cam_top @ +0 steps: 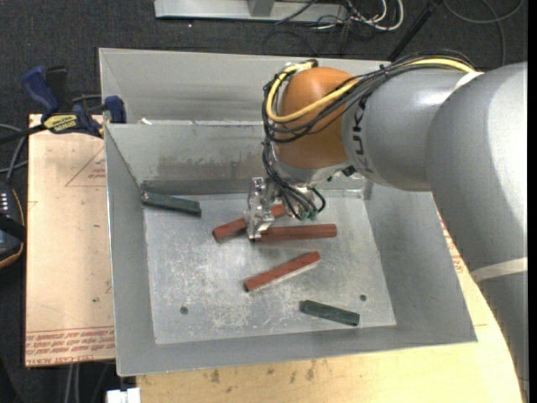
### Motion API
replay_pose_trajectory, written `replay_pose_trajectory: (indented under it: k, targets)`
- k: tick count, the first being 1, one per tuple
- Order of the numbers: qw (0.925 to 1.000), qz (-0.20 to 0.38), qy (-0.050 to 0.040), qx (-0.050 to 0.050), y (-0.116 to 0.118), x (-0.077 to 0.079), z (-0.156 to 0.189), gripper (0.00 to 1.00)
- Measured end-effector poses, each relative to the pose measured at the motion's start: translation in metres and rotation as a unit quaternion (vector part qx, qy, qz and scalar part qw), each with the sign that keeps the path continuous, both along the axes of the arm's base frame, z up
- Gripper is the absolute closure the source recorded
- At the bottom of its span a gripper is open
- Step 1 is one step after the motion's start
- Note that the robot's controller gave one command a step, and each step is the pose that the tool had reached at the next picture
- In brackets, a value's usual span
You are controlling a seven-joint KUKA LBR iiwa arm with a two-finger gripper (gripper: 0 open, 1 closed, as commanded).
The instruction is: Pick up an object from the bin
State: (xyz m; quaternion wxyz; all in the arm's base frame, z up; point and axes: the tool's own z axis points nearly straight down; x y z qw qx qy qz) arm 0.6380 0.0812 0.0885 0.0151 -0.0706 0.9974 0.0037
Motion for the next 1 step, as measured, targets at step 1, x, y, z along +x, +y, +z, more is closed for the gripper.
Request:
replay_pose_trajectory:
  k: [1]
  targets:
    - [1.0, 0.0, 0.0042, -0.002, -0.0017, -0.0071, 0.0015, 1.0]
